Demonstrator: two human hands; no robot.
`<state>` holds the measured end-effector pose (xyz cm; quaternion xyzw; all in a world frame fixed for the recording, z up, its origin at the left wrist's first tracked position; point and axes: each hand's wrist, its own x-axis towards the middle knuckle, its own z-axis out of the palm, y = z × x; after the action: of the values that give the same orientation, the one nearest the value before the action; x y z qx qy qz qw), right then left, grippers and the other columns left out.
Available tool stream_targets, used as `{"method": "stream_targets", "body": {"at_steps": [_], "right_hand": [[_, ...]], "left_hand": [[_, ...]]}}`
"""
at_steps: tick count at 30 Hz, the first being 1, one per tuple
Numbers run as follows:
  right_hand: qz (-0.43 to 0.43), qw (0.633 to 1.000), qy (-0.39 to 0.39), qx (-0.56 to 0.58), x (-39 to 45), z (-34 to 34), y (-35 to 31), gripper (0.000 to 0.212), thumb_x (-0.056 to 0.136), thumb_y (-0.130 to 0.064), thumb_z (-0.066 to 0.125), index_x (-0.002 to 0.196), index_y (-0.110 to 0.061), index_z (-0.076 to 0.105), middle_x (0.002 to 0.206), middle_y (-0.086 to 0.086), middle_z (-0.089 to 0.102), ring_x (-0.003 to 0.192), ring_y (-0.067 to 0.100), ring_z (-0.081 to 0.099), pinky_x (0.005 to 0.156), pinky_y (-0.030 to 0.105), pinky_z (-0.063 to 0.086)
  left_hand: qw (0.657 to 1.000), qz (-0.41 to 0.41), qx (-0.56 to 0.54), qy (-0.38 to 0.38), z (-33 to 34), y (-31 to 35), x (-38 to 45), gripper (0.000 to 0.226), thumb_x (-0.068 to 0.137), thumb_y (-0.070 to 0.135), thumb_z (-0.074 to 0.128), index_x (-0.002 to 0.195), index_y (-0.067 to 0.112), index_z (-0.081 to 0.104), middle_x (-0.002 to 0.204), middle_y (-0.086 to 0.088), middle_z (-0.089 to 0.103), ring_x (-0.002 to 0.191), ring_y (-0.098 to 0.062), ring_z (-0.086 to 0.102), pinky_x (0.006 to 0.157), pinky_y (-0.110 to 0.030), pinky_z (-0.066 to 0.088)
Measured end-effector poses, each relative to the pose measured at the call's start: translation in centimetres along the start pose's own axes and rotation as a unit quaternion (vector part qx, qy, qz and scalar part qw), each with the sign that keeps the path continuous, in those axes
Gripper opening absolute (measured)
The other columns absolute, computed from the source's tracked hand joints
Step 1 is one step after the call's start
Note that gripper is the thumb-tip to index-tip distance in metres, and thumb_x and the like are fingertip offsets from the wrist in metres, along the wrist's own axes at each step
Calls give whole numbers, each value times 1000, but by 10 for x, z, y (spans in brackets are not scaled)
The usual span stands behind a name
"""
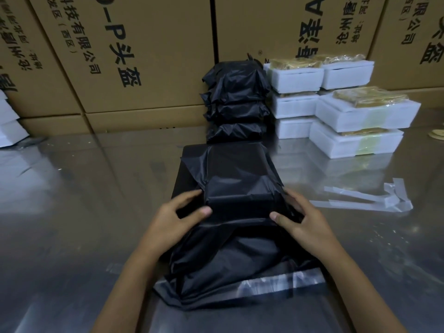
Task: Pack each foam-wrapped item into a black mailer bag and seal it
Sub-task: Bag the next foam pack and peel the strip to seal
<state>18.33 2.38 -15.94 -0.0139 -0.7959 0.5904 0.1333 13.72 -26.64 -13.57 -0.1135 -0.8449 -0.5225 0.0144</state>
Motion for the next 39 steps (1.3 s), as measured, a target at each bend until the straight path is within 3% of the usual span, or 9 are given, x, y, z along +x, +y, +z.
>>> {"method": "stream_targets", "body": {"at_steps": [2,7,12,18,23,26,28,34,39], "right_hand": [[-7,996,28,87,-3,-8,-3,44,90,3,68,116,-32,63,118,-18,69,114,-8,61,95,7,46],[-50,998,-28,-1,-25,-38,-3,50,86,26,46,91,-14,74,134,-15,59,130,-4,50,106,12,38],[-26,973,-175,-146,-30,-49,3,76,82,22,45,114,-41,71,160,-20,26,152,2,8,124,34,9],[-50,964,-201,-169,-31,-49,9,67,93,1,64,118,-62,64,158,-37,15,150,-8,-5,124,33,11],[-94,991,-97,3,-39,-38,3,71,80,28,61,85,-40,81,141,-33,52,145,-9,26,104,7,36],[-87,992,-8,90,-45,-30,-5,22,84,-15,69,85,-33,81,105,-13,77,117,6,65,94,25,52],[-54,992,19,111,-49,-27,-11,18,87,-33,66,97,-28,80,98,0,79,102,19,73,87,31,56],[-83,986,50,135,-69,-27,-32,21,90,-29,61,98,-24,80,100,0,79,96,12,74,79,14,53],[-80,980,24,179,-76,-28,-56,25,82,-27,71,106,-23,76,108,0,77,103,11,72,78,17,55]], "left_hand": [[999,27,-40,25,-17,-1,-1,20,91,28,67,107,37,73,117,18,71,117,2,60,112,-39,43],[986,-2,-35,-162,-49,-11,-15,63,92,-18,50,98,37,78,152,21,38,147,3,19,125,-37,13],[967,-26,21,-251,-55,-17,-27,71,88,-19,55,117,44,70,159,26,13,147,9,-7,122,-30,12],[961,4,78,-265,-53,-32,-35,73,83,6,78,122,64,56,155,36,-5,141,14,-21,111,-15,20],[979,125,125,-97,-27,-20,-28,39,81,5,77,94,41,73,158,18,14,151,-4,-5,110,-1,10],[993,106,5,-51,-14,-2,-30,32,89,10,66,96,39,76,145,-4,53,140,-6,41,115,-18,31],[991,76,-112,11,-10,2,-41,42,90,0,65,84,39,80,96,8,78,98,0,69,83,-20,55],[987,51,-141,63,-9,11,-50,3,84,39,72,83,39,75,87,4,77,84,-11,73,65,-25,58],[960,23,-269,72,-7,28,-52,59,52,66,88,94,25,78,97,-7,77,92,-23,75,67,-26,59]]}}
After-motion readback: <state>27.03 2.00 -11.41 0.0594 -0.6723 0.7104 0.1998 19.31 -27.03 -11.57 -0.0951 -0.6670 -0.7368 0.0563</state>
